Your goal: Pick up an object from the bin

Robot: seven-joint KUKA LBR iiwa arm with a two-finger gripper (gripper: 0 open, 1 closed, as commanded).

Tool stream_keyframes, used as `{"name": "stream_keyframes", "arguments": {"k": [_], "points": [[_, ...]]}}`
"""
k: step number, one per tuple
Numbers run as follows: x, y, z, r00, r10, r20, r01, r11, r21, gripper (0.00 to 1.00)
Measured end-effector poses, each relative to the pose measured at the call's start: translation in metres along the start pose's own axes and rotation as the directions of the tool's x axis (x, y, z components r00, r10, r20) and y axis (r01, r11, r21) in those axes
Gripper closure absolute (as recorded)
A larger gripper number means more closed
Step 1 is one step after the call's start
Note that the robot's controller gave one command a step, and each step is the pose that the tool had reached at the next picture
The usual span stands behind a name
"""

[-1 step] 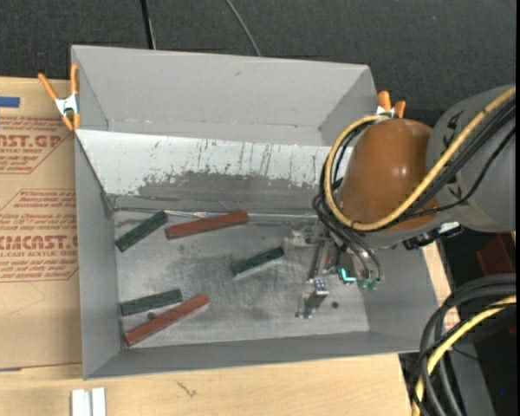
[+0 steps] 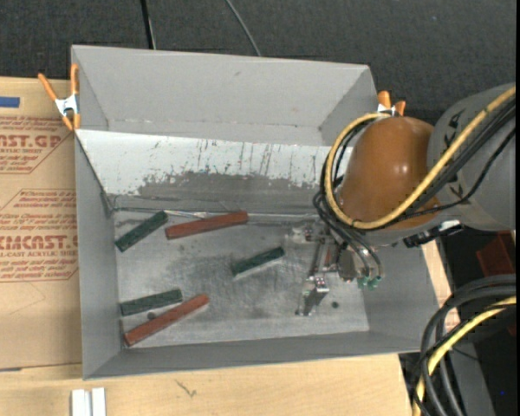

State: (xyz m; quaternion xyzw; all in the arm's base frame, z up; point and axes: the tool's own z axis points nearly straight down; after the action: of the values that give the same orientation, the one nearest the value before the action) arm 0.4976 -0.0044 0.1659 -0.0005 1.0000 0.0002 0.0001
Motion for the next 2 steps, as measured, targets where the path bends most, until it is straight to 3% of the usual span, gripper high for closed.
{"name": "stream_keyframes", "arguments": {"k": [1,2], "points": [[-0.036,0.003,0.044,0.996,0.089,0.006,-0.089,0.996,-0.001,0.00],[-0.066,0.034,0.092,0.997,-0.078,-0.006,0.078,0.997,0.000,1.00]]}}
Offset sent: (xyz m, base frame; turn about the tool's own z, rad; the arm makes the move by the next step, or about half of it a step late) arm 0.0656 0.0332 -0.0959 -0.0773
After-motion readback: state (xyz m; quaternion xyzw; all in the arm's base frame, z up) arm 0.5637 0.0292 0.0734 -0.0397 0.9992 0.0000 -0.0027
